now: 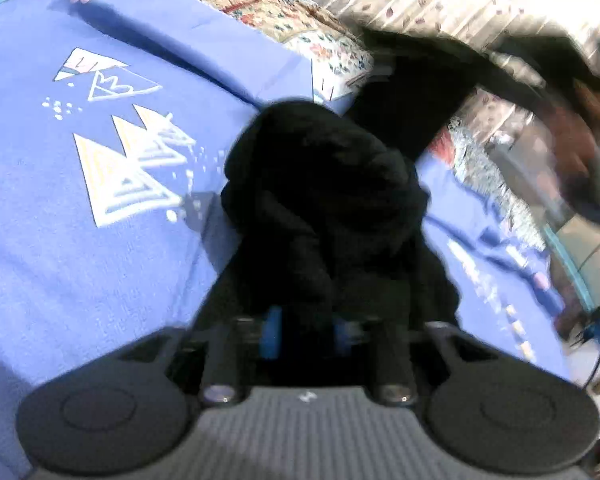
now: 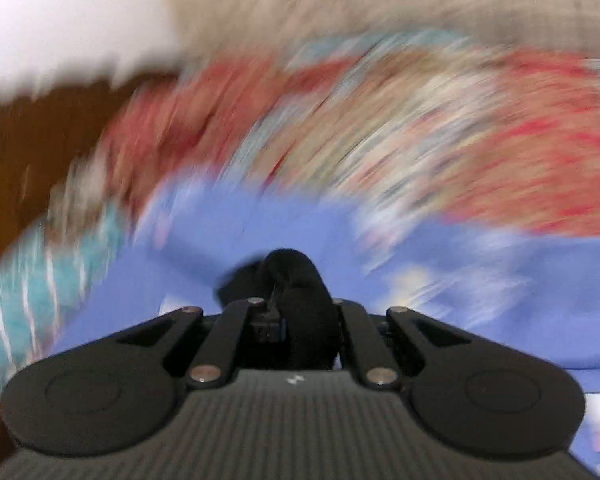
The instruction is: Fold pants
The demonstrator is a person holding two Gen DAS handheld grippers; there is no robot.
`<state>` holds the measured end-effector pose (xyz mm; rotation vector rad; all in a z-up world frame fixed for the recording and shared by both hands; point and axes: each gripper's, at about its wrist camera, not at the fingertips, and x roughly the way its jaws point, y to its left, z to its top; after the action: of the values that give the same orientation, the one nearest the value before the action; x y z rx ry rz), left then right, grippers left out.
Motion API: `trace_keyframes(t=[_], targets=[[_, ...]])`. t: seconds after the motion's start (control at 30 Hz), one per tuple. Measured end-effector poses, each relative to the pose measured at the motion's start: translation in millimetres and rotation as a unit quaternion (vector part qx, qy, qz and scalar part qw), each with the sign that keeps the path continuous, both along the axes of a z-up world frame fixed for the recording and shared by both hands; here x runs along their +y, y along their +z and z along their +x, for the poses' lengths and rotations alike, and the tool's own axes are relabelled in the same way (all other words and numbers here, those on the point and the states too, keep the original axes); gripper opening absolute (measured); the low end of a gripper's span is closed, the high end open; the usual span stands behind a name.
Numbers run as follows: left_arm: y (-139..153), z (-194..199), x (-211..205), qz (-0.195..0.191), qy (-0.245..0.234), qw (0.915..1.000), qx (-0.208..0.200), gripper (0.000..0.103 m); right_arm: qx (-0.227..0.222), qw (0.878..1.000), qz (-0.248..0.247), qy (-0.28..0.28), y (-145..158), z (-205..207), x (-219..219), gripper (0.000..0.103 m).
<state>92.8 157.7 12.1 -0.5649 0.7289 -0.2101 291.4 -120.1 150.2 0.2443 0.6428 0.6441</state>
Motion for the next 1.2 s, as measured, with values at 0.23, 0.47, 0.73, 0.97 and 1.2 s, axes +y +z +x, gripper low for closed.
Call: trace_keyframes(t=[0.23,0.47,0.73,0.97,1.2], targets=[[32.4,34.8,36.8,0.018,0.050,0.9983,-0.024,0.060,-0.049,0.957,0.056,-0.279,21.7,-75.4,-275.6,0.010],[48.5,68.7,-17.4,0.084,-0.037,0.9954,-0.030,0.061,0.063,0.854,-0.048,-0.514,-83.6,-161.7,-409.8,0.055],[50.1,90.0,-96.3,0.201,-0.147,0.9664,-0.067,0.081,0.142,0.848,0.124,-0.496,-142.2,-227.8,-430.4,0.064],[40.9,91.6,-120.2,0.237,-0.151,0.9581,-0.052,0.003,0.150,0.858,0.036,-0.491,-158.0,-217.2,-379.6,0.075],[93.7,10.8,-75.6,0.197,-0.088,0.9669,-0.137,0.003,0.130,0.883,-0.002,-0.450,-168.0,-196.8,-352.2,0.038]])
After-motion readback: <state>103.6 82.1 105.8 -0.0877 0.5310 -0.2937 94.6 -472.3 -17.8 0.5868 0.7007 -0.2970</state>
